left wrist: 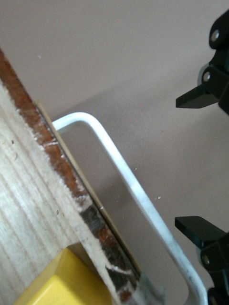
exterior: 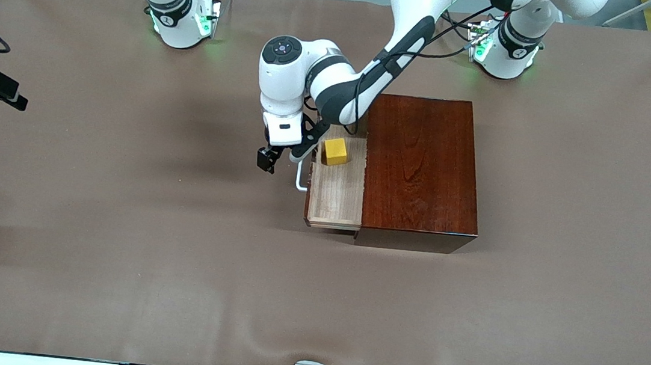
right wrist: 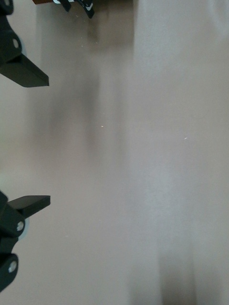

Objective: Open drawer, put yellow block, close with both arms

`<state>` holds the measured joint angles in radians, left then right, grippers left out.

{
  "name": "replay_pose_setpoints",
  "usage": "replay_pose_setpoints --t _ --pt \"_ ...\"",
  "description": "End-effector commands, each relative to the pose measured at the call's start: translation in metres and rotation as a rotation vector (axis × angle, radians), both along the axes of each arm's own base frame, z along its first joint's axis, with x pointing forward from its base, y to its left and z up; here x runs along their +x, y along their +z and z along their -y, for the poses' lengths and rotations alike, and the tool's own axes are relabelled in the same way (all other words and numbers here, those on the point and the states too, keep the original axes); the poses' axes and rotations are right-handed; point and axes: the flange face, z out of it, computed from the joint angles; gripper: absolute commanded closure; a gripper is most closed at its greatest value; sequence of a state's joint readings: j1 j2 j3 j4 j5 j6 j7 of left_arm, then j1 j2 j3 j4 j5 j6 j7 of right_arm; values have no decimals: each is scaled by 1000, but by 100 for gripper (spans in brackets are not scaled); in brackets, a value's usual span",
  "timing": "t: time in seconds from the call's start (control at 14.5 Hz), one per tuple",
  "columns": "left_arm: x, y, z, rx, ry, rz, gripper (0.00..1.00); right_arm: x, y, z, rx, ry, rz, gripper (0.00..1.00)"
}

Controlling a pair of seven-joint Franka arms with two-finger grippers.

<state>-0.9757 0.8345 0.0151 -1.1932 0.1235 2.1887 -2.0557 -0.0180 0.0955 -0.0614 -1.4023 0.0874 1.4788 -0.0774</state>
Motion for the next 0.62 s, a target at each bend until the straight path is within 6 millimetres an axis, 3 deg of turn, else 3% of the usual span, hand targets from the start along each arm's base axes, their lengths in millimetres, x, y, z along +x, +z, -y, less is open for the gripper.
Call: replay_pose_setpoints --t 0.0,0.55 --pt "1 -3 -3 49 25 6 0 -32 -10 -6 -13 36 35 0" --pt "14 -3 -40 248 75 -59 0 -33 -9 1 -57 60 25 0"
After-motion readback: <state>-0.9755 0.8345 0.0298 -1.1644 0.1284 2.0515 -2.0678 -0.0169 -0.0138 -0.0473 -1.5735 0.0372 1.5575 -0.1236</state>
